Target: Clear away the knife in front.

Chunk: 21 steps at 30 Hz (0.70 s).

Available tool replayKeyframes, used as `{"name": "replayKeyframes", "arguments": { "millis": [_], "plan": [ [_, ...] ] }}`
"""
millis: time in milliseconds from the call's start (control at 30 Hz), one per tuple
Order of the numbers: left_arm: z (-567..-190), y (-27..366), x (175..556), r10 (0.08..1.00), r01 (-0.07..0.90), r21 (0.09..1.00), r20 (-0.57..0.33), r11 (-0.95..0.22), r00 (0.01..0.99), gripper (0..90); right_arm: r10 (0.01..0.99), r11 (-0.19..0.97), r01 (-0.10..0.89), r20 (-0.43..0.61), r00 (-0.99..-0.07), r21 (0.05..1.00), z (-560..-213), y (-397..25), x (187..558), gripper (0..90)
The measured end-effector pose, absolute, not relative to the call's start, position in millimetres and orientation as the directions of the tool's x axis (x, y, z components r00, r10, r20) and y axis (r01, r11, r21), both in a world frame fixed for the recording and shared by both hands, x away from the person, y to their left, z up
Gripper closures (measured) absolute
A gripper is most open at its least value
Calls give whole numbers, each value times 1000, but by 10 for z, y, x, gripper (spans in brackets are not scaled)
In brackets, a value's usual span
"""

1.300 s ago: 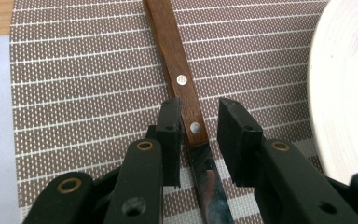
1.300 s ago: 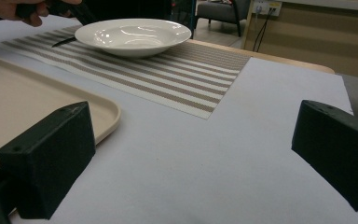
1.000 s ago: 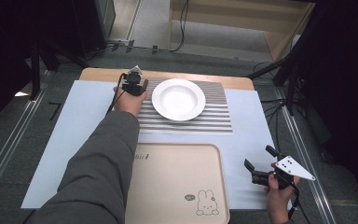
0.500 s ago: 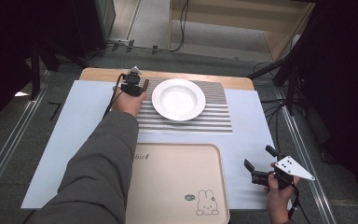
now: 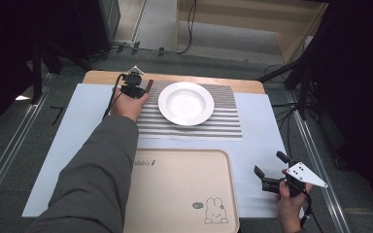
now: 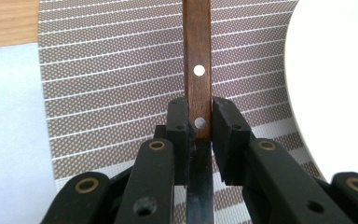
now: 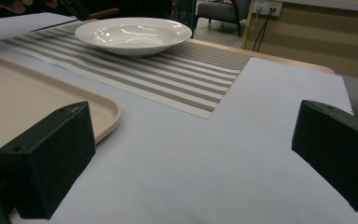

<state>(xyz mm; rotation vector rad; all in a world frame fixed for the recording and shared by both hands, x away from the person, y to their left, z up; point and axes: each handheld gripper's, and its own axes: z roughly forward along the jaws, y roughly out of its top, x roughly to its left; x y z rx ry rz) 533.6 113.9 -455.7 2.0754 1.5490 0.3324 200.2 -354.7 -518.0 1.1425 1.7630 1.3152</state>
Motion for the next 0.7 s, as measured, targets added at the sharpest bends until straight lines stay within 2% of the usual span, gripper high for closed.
{"name": "replayKeyframes", "arguments": {
  "millis": [700],
  "plan": [
    [-4259, 1395, 4950, 912, 804, 556, -186, -210, 366, 773, 912, 130, 261, -12, -410, 957, -5180, -3539, 2003, 0]
  ]
}}
